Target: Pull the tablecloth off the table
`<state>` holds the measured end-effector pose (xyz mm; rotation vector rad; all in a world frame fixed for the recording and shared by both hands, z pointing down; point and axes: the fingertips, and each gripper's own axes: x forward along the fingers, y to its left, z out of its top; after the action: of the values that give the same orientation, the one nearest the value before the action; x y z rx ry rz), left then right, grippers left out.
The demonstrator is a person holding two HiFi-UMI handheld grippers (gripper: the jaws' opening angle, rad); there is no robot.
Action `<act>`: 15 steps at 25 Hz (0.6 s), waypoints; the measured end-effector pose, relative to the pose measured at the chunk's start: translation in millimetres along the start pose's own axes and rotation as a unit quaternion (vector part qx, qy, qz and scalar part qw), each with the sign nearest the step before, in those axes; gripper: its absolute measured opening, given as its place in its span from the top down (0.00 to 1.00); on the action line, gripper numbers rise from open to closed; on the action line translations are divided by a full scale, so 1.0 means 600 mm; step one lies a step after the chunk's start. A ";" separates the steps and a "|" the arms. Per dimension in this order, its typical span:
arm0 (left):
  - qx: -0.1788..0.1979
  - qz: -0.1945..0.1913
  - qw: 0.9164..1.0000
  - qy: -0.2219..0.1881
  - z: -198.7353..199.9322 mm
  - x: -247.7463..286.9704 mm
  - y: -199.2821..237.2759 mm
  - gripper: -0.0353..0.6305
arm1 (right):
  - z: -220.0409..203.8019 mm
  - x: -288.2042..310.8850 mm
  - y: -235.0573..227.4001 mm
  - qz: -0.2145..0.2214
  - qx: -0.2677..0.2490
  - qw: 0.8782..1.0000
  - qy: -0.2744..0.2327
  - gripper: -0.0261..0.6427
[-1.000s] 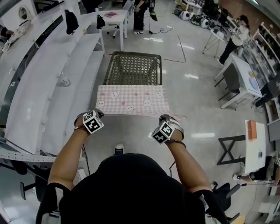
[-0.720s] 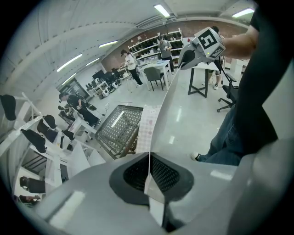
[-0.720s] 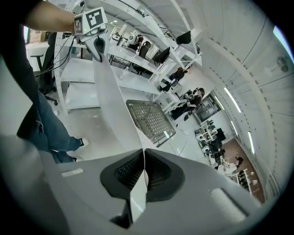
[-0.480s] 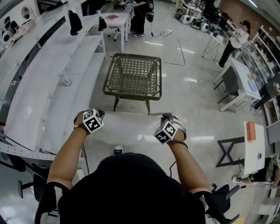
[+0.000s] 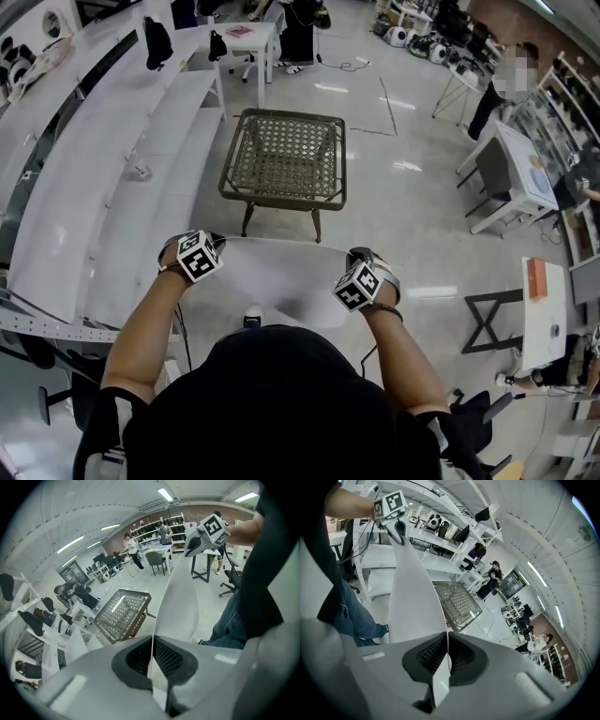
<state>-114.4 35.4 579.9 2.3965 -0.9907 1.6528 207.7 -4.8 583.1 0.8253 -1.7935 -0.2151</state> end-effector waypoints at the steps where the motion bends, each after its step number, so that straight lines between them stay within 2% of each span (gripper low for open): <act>1: 0.001 0.000 1.000 -0.001 0.001 -0.001 0.001 0.95 | 0.001 -0.002 -0.001 0.000 0.001 1.000 -0.001 0.92; 9: 0.015 0.021 1.000 -0.018 0.029 -0.040 0.029 0.95 | 0.030 -0.036 -0.051 -0.041 0.014 0.998 -0.038 0.92; 15: 0.016 0.056 0.997 -0.052 0.066 -0.083 0.077 0.95 | 0.075 -0.076 -0.114 -0.086 0.023 0.993 -0.079 0.92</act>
<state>-117.6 6.0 507.0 2.5137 -1.1448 1.6035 204.0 -38.2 495.4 1.0202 -1.8803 -0.3614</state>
